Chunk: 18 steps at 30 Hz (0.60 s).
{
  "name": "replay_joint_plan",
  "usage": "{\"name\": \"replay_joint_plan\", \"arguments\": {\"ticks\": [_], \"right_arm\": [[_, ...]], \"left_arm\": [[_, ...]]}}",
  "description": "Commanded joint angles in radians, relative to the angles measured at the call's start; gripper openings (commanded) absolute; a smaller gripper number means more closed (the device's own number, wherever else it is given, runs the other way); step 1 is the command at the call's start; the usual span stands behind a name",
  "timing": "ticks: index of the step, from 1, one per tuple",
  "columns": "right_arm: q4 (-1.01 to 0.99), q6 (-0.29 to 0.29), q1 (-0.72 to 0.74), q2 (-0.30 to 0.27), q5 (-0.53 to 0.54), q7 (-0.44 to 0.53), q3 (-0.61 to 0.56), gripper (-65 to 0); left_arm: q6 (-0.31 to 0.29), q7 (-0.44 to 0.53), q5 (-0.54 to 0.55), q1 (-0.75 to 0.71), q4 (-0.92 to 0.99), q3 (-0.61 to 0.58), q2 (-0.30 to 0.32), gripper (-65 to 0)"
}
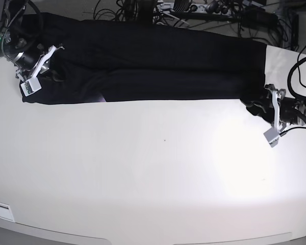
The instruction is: Fold the T-shirt properly
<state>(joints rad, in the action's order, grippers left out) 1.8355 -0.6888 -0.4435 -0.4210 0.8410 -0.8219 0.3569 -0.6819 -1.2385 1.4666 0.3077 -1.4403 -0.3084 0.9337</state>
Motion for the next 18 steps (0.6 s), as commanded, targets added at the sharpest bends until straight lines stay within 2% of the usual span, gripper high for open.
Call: {"name": "replay_joint_plan", "arguments": {"ticks": [1, 4, 7, 10, 18], "right_arm": [[0.034, -0.009, 0.005, -0.024, 0.052, 0.020, 0.010, -65.0], [0.074, -0.009, 0.003, -0.034, 0.130, -0.032, 0.010, -65.0], [0.106, -0.009, -0.001, -0.034, 0.236, -0.169, 0.010, -65.0], [0.128, -0.009, -0.033, -0.050, 0.316, -0.232, 0.010, -65.0], [0.140, -0.009, -0.111, -0.097, 0.311, -0.262, 0.010, -65.0]], "left_arm": [[-0.002, 0.005, 0.017, 0.019, -0.013, 0.011, 0.025, -34.7], [-0.002, 0.007, 0.017, 0.019, -0.013, 0.011, 0.025, -34.7], [-0.003, 0.007, 0.017, 0.019, -0.013, 0.011, 0.025, -34.7], [-0.003, 0.008, 0.017, 0.019, -0.013, 0.011, 0.025, -34.7], [-0.006, 0.011, 0.017, 0.019, -0.013, 0.011, 0.025, -34.7]]}}
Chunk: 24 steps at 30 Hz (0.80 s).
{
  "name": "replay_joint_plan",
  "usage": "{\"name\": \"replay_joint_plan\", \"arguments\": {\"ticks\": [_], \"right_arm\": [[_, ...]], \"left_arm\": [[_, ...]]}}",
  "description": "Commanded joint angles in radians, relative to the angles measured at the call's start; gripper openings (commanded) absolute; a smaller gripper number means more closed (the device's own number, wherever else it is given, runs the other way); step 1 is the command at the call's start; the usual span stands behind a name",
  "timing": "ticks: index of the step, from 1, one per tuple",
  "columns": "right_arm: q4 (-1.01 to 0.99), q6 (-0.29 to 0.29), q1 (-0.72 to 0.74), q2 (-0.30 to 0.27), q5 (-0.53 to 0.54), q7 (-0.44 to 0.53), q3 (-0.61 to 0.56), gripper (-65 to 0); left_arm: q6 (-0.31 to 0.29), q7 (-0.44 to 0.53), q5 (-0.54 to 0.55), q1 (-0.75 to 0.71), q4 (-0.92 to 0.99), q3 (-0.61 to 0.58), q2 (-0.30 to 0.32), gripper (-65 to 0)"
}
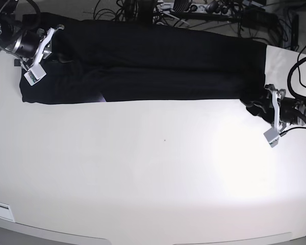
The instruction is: Fold the T-shirt properly
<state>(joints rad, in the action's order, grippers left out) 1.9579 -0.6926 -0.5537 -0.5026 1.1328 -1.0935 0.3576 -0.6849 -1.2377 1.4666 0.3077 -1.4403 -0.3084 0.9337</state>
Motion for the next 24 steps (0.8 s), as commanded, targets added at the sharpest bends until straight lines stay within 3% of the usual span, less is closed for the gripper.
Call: {"name": "replay_joint_plan", "arguments": {"ticks": [1, 9, 13, 15, 17, 21, 24], "right_arm": [[0.018, -0.006, -0.007, -0.016, 0.020, -0.010, 0.010, -65.0], [0.018, -0.006, -0.036, -0.016, 0.017, -0.065, 0.010, -63.8], [0.018, -0.006, -0.037, -0.016, -0.087, -0.071, 0.010, -34.2], [0.018, -0.006, -0.037, -0.017, -0.127, -0.074, 0.010, -28.6], [0.018, -0.006, -0.037, -0.021, -0.121, -0.088, 0.010, -28.6], [0.029, -0.006, -0.036, -0.073, 0.103, -0.273, 0.010, -28.6], [0.077, -0.006, -0.036, -0.114, 0.300, -0.303, 0.010, -28.6]], "left_arm": [[-0.003, 0.010, 0.017, 0.019, -0.013, 0.011, 0.025, -34.7], [-0.003, 0.015, 0.017, 0.019, -0.013, 0.011, 0.025, -34.7], [-0.003, 0.015, 0.017, 0.019, -0.013, 0.011, 0.025, -34.7], [-0.003, 0.015, 0.017, 0.019, -0.013, 0.011, 0.025, -34.7], [-0.003, 0.018, 0.017, 0.019, -0.013, 0.011, 0.025, -34.7], [-0.003, 0.018, 0.017, 0.019, -0.013, 0.011, 0.025, -34.7], [-0.003, 0.018, 0.017, 0.019, -0.013, 0.011, 0.025, -34.7]]}}
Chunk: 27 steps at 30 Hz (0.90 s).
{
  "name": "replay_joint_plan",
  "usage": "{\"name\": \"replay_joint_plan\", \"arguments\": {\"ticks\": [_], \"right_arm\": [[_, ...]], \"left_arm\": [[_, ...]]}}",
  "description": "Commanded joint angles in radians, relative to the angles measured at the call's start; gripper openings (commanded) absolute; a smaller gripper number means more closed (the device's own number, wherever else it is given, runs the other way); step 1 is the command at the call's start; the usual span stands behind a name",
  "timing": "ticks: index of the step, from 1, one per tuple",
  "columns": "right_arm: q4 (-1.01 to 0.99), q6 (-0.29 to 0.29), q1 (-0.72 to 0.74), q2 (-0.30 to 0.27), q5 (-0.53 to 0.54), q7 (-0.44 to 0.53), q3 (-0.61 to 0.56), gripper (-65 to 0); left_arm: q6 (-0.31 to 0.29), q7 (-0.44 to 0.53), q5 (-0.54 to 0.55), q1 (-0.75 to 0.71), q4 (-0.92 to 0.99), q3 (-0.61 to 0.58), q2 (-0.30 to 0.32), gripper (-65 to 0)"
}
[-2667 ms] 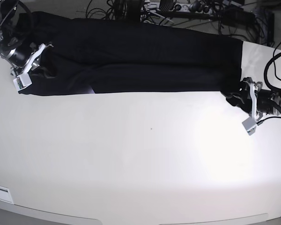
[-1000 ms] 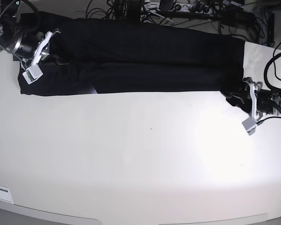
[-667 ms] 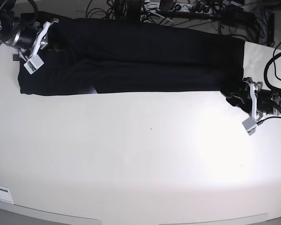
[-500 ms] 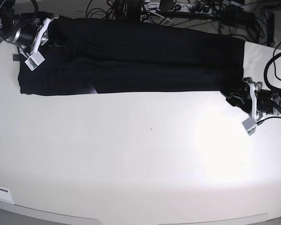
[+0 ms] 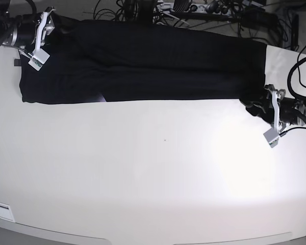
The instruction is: Fold the T-shirt properly
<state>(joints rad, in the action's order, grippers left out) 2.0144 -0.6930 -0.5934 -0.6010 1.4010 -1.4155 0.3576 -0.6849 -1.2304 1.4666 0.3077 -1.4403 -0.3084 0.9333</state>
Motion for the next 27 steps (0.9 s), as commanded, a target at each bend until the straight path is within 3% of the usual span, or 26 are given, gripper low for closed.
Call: {"name": "replay_joint_plan", "arguments": {"ticks": [1, 12, 13, 15, 16, 17, 23, 27], "right_arm": [[0.041, -0.005, 0.003, -0.021, 0.083, 0.019, 0.010, -28.8], [0.214, -0.005, 0.012, -0.031, 0.083, 0.019, 0.010, -29.6], [0.214, -0.005, 0.012, -0.031, 0.083, 0.019, 0.010, -32.7], [0.214, -0.005, 0.012, -0.024, 0.078, 0.040, 0.010, -48.3], [0.214, -0.005, 0.012, -0.015, 0.001, 0.091, 0.010, -59.5], [0.213, -0.005, 0.012, 0.002, -0.078, 0.146, 0.010, -65.0], [0.206, -0.005, 0.011, 0.118, -0.488, 0.515, 0.010, -65.0], [0.198, -0.005, 0.011, 0.193, -0.669, 0.588, 0.010, -65.0]], "left_arm": [[-0.003, 0.011, 0.017, 0.019, -0.013, 0.011, 0.025, -34.7], [-0.003, 0.018, 0.017, 0.019, -0.013, 0.011, 0.025, -34.7], [-0.003, 0.018, 0.017, 0.019, -0.013, 0.011, 0.025, -34.7], [-0.003, 0.019, 0.017, 0.019, -0.013, 0.011, 0.025, -34.7], [-0.003, 0.019, 0.017, 0.020, -0.013, 0.011, 0.025, -34.7], [-0.003, 0.019, 0.017, 0.020, -0.013, 0.011, 0.025, -34.7], [-0.003, 0.030, 0.017, 0.055, -0.013, 0.025, 0.018, -34.7], [-0.003, 0.034, 0.017, 0.072, -0.013, 0.070, 0.016, -34.6]]}}
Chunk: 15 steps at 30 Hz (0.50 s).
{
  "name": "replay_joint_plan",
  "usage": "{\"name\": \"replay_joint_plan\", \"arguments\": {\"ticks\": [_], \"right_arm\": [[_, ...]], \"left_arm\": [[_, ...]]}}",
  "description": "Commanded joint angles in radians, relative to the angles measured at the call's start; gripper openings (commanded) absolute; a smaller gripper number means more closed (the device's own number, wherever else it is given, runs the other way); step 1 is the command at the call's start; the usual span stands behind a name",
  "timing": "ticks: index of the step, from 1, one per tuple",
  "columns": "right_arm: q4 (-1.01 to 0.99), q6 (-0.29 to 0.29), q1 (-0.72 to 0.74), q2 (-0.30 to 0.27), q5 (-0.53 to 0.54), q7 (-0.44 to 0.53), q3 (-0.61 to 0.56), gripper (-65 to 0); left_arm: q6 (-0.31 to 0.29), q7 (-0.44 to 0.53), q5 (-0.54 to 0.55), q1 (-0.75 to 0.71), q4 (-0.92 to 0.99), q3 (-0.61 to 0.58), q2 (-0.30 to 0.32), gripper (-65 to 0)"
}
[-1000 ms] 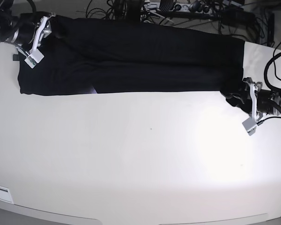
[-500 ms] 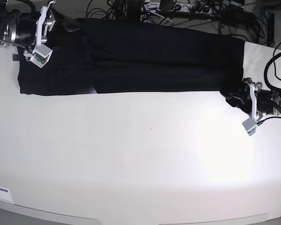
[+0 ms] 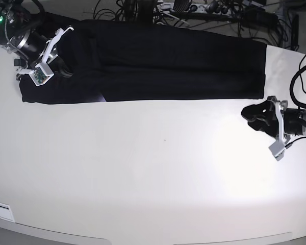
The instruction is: Fold the T-shirt properly
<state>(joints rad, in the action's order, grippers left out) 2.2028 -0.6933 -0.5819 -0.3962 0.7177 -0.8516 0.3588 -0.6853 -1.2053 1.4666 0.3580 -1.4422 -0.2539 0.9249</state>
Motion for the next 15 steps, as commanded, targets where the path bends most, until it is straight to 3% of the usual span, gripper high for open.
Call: {"name": "replay_joint_plan", "arguments": {"ticks": [1, 8, 15], "right_arm": [[-0.004, -0.005, 0.000, 0.003, 0.002, 0.025, 0.008, -65.0], [-0.213, -0.005, 0.009, 0.033, 0.009, 0.039, 0.008, -65.0], [-0.478, -0.005, 0.109, 0.033, -0.021, 0.049, 0.007, -65.0]], "left_arm": [[-0.003, 0.010, 0.017, 0.022, -0.011, 0.038, 0.023, -34.6], [-0.002, 0.016, 0.017, 0.021, -0.011, 0.240, 0.000, -34.6], [0.010, 0.022, 0.017, 0.001, -0.010, 0.340, 0.000, -34.6]]}}
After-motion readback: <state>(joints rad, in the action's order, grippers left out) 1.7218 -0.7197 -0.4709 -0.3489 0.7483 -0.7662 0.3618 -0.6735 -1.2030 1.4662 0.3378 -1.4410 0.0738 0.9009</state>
